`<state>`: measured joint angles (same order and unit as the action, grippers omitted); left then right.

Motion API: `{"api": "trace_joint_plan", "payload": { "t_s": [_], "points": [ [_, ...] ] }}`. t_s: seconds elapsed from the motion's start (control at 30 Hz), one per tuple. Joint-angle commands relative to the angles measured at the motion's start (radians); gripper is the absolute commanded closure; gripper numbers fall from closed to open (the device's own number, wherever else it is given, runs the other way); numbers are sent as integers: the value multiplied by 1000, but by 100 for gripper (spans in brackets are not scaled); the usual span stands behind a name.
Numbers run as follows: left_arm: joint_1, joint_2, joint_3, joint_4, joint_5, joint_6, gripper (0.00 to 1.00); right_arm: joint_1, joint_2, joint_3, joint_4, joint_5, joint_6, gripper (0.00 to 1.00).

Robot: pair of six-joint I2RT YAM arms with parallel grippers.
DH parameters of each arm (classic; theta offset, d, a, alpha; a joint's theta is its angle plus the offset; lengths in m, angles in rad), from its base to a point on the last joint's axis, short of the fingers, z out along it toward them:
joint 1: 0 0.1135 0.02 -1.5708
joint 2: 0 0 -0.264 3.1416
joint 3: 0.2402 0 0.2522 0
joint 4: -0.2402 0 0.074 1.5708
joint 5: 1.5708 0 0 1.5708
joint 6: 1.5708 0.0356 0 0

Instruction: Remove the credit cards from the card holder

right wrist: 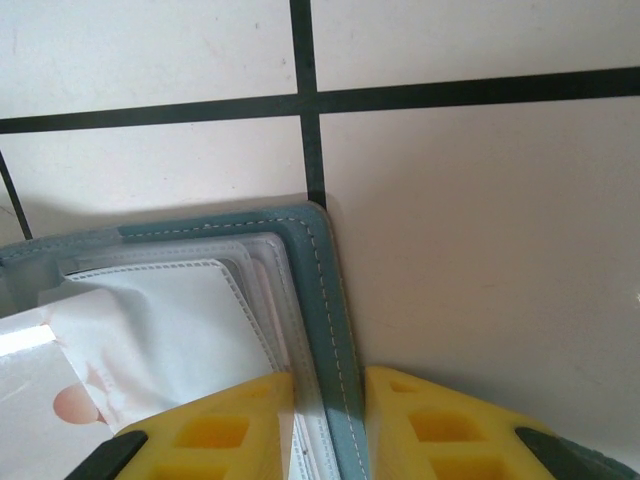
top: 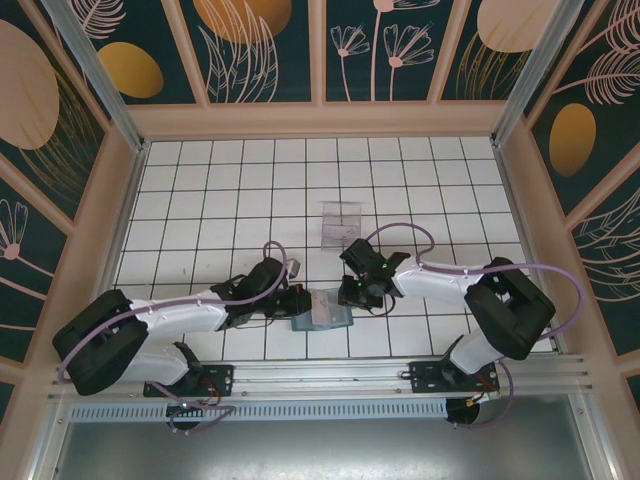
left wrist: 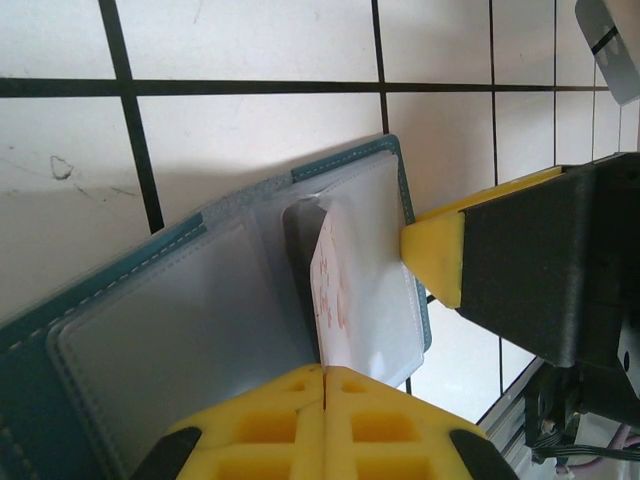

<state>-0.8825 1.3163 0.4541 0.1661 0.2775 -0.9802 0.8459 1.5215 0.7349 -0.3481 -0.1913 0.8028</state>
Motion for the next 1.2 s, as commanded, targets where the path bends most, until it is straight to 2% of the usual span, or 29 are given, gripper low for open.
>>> {"api": "trace_joint_plan", "payload": {
  "t_s": [0.0,0.3,0.5,0.67,0.8,0.9,1.17],
  "points": [
    [2,-40,1,-82,-17,25,93,13,44,-5,-45,21,14,74],
    [2,-150,81,-253,-98,91,95,15,35,11,-54,26,12,75],
    [2,-178,225,-442,-203,281,100,15,-13,38,-87,59,15,75],
    [2,-156,332,-494,-189,504,100,13,-60,68,-118,96,18,75],
    [2,-100,451,-564,-268,707,100,-9,-124,81,-146,142,22,75],
    [2,-40,534,-599,-335,850,100,-58,-186,88,-178,170,1,75],
    [3,116,685,-621,-326,1296,100,-220,-355,98,-271,202,-82,75]
  ]
}}
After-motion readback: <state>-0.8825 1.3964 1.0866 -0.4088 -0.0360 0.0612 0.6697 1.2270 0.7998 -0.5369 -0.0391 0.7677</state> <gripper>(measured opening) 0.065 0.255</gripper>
